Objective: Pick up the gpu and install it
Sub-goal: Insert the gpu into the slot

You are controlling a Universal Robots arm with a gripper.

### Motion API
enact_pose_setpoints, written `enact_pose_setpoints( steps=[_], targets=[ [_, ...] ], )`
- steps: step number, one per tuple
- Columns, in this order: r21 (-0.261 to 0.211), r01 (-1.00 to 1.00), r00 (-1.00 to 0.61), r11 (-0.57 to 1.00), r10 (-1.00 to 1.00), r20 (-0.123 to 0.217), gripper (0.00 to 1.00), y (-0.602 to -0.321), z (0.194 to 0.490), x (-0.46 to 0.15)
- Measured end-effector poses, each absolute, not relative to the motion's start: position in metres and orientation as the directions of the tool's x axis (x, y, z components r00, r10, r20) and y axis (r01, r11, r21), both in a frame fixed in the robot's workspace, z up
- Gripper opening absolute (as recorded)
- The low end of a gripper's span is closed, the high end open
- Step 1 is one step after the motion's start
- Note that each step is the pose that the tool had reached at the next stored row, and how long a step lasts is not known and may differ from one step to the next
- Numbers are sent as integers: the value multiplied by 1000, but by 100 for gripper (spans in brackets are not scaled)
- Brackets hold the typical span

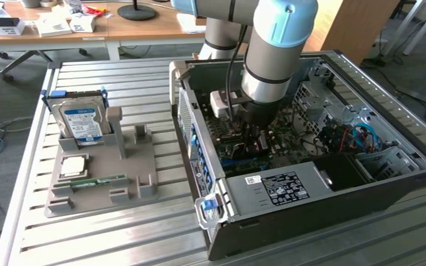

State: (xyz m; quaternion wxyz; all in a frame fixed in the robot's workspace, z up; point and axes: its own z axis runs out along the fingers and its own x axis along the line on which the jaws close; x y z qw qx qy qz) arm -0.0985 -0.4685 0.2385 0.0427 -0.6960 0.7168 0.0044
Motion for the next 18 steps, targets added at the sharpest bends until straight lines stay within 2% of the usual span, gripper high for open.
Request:
enact_pose_setpoints(
  steps=[10, 12, 13, 18],
  targets=[
    [-51, -998, -29, 32, -997, -69, 26, -468, 238, -99],
    [-53, -998, -29, 32, -997, -68, 27, -468, 238, -99],
    [-53, -998, -28, 32, -997, -68, 33, -468, 238, -99],
    [-52, -998, -28, 32, -997, -67, 33, -469, 240, -99]
  ],
)
